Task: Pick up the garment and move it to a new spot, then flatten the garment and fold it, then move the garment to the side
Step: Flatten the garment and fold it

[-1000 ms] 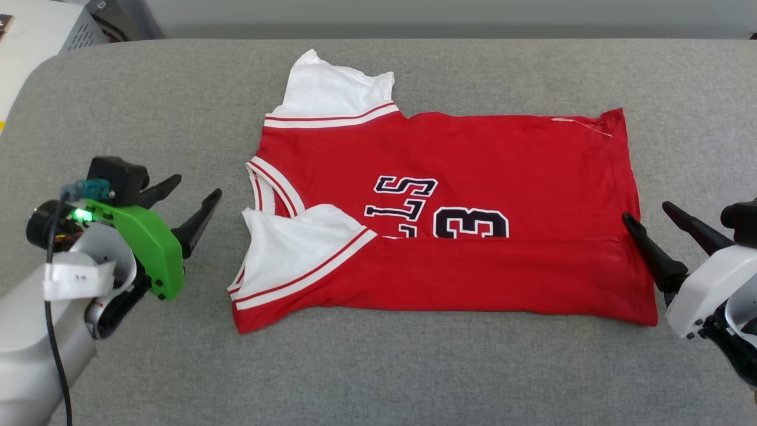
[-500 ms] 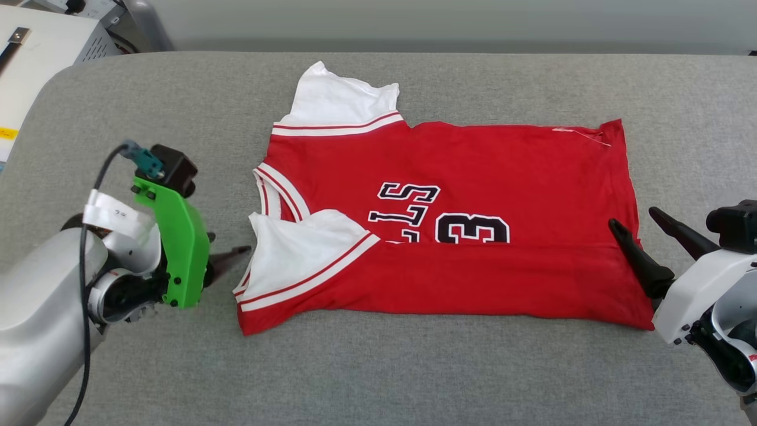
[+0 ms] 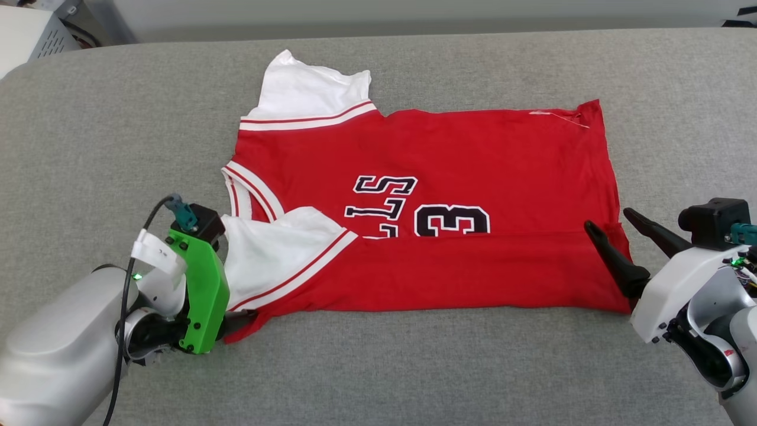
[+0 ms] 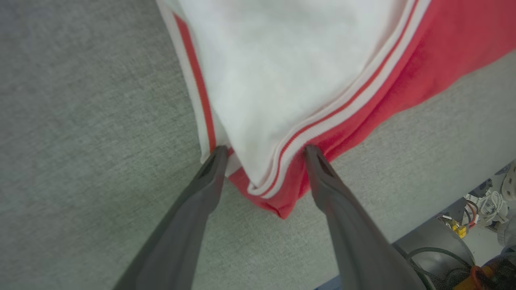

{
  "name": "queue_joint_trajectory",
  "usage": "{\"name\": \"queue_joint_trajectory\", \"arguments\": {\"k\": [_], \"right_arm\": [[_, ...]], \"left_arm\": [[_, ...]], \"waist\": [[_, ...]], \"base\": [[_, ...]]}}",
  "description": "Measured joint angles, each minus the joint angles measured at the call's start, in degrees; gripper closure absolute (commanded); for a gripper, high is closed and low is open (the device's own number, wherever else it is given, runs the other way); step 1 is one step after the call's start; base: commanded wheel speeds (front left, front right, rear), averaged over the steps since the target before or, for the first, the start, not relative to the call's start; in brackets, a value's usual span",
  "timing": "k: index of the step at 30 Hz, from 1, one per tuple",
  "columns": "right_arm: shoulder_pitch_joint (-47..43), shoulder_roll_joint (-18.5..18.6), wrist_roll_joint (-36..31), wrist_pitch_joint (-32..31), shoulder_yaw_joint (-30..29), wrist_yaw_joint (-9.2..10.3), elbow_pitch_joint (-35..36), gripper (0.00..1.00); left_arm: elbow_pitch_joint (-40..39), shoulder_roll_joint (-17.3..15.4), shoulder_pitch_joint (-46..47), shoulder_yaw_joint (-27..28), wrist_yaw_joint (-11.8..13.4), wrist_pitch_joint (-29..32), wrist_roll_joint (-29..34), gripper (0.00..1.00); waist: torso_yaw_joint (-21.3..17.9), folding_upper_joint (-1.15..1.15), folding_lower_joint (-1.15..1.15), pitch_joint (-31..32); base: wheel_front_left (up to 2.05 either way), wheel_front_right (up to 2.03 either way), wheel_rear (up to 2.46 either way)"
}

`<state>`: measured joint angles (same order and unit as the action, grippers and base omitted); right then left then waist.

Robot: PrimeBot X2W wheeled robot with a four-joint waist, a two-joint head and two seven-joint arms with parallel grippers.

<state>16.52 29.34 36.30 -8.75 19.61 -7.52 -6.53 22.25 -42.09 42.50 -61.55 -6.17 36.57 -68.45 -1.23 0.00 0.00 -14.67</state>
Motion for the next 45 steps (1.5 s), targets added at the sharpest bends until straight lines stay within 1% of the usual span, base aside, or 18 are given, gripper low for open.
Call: {"name": "queue_joint_trajectory", "arguments": {"k": [3, 5, 6, 7, 8, 11, 14, 17, 19, 23, 27, 30, 31, 32, 33, 38, 41, 45], "right_arm": [[0.3, 0.0, 0.3, 0.4, 0.8, 0.0, -0.6, 0.0], [0.5, 0.1, 0.4, 0.5, 0.9, 0.0, -0.9, 0.0], [0.6, 0.3, 0.5, 0.6, 0.9, 0.0, -1.0, 0.0], [0.8, 0.4, 0.5, 0.7, 0.9, 0.0, -1.1, 0.0], [1.1, 0.6, 0.5, 0.7, 1.1, 0.0, -1.1, 0.0], [2.3, 2.0, 0.5, 0.3, 1.7, 0.0, -0.8, 0.0], [4.4, 4.2, 0.5, -0.8, 1.6, 0.0, 0.1, 0.0], [6.3, 7.1, 1.0, -4.6, 1.9, 0.0, 1.6, 0.0], [7.2, 9.4, 2.0, -8.5, 2.6, 0.0, 2.8, 0.0], [8.3, 13.8, 5.5, -18.9, 3.9, 0.0, 4.9, 0.0], [8.7, 16.2, 7.6, -27.4, 5.0, 0.0, 5.9, 0.0], [8.7, 16.4, 8.5, -31.4, 6.4, 0.0, 5.5, 0.0], [8.6, 15.9, 8.7, -33.4, 7.6, 0.0, 4.2, 0.0], [8.6, 15.6, 8.7, -33.7, 8.2, 0.0, 3.5, 0.0], [8.5, 13.9, 8.2, -33.8, 9.6, 0.0, 0.8, 0.0], [8.1, 10.3, 7.3, -32.4, 12.4, 0.01, -4.9, 0.0], [8.1, 9.8, 7.1, -31.2, 14.2, 0.13, -7.5, 0.0], [8.2, 9.3, 7.8, -28.4, 15.5, 0.19, -9.3, 0.0]], "left_arm": [[1.5, 0.3, -0.1, -1.3, -0.7, -0.9, 2.7, 0.0], [2.0, 0.3, -0.1, -1.5, -1.0, -1.8, 2.8, 0.0], [2.3, 0.5, -0.2, -1.7, -1.2, -2.6, 2.8, 0.16], [2.5, 0.5, -0.2, -1.9, -1.4, -3.4, 2.9, 0.9], [2.7, 0.5, -0.2, -2.2, -1.5, -4.2, 3.0, 1.0], [3.6, 0.1, -0.4, -2.1, -1.4, -6.6, 3.0, 1.0], [3.7, 0.0, -0.5, -2.4, -1.4, -9.0, 4.3, 1.0], [2.5, -0.2, -0.7, -2.5, -1.4, -11.1, 4.6, 1.0], [0.9, -0.8, -0.7, -2.8, -1.4, -12.0, 5.2, 1.0], [-2.6, -1.8, -0.7, -3.0, -1.4, -13.6, 6.0, 1.0], [-5.7, -2.8, -0.7, -3.0, -1.3, -14.1, 6.7, 1.0], [-7.5, -3.0, -0.7, -3.0, -0.6, -14.3, 7.4, 1.0], [-8.9, -3.0, -0.5, -3.1, -0.2, -14.3, 8.7, 1.0], [-9.3, -3.0, -0.4, -3.1, -0.1, -14.3, 9.0, 1.0], [-10.1, -3.0, -0.2, -3.1, 0.2, -14.3, 9.1, 1.0], [-11.0, -3.1, 0.3, -3.1, 0.4, -14.4, 9.5, 1.0], [-11.2, -3.1, 0.4, -3.1, 0.5, -14.8, 9.8, 1.0], [-11.1, -3.2, 0.4, -3.3, 0.6, -14.9, 10.0, 1.0]], "waist": [[-0.6, 0.0, 0.0, -0.5], [-0.9, 0.0, 0.0, -0.8], [-0.9, 0.0, 0.0, -0.9], [-0.9, 0.0, 0.0, -0.8], [-0.9, 0.0, 0.0, -0.8], [-0.7, 0.0, 0.0, -0.5], [-0.3, 0.0, 0.0, -0.1], [0.0, 0.0, 0.0, 0.5], [0.4, 0.0, 0.0, 0.8], [1.0, 0.0, 0.0, 1.3], [1.4, 0.0, 0.0, 1.3], [1.6, 0.0, 0.0, 1.0], [1.9, 0.0, 0.0, 0.4], [2.0, 0.0, 0.0, 0.1], [2.3, 0.0, 0.0, -0.6], [2.6, 0.0, 0.0, -1.8], [2.7, 0.0, 0.0, -2.4], [2.9, 0.0, 0.0, -2.8]], "base": [[0.0, 0.0, 0.0], [0.0, 0.0, 0.0], [0.0, 0.0, 0.0], [0.0, 0.0, 0.0], [0.0, 0.0, 0.0], [0.0, 0.0, 0.0], [0.0, 0.0, 0.0], [0.0, 0.0, 0.0], [0.0, 0.0, 0.0], [0.0, 0.0, 0.0], [0.0, 0.0, 0.0], [0.0, 0.0, 0.0], [0.0, 0.0, 0.0], [0.0, 0.0, 0.0], [0.0, 0.0, 0.0], [0.0, 0.0, 0.0], [0.0, 0.0, 0.0], [0.0, 0.0, 0.0]]}}
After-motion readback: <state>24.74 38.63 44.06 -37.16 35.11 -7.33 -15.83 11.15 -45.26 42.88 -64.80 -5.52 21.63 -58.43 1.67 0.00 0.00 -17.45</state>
